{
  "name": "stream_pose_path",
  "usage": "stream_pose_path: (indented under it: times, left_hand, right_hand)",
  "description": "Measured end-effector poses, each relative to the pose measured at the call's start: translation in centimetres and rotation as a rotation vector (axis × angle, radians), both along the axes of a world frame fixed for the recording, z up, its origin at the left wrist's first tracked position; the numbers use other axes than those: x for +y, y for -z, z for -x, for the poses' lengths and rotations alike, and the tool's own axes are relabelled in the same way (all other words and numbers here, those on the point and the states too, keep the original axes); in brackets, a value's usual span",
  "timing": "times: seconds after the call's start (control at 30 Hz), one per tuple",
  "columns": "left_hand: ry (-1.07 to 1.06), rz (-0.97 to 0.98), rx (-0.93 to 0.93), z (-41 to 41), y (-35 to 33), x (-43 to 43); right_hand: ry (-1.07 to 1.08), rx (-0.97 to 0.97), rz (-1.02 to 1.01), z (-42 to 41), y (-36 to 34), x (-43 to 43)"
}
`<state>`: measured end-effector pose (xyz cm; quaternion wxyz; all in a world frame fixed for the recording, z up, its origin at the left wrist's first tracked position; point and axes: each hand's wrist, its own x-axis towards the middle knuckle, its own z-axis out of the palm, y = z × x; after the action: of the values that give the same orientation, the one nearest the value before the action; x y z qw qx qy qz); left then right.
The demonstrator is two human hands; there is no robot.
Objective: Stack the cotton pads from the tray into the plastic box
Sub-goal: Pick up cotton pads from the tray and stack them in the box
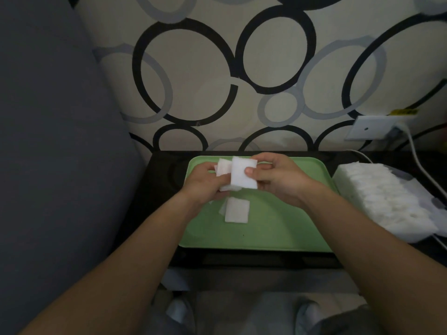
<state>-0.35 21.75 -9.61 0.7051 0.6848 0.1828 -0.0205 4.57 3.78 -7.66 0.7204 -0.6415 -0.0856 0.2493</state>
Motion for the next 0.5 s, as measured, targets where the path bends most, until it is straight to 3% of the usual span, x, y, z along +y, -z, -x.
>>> stream_pose_path:
  times: [0.5]
  left_hand:
    - [0.191,0.028,-0.055,0.6,-1.5,-2.8]
  right_hand:
    - [0.129,-0.092,0.218,-0.1,0.1,-1.7]
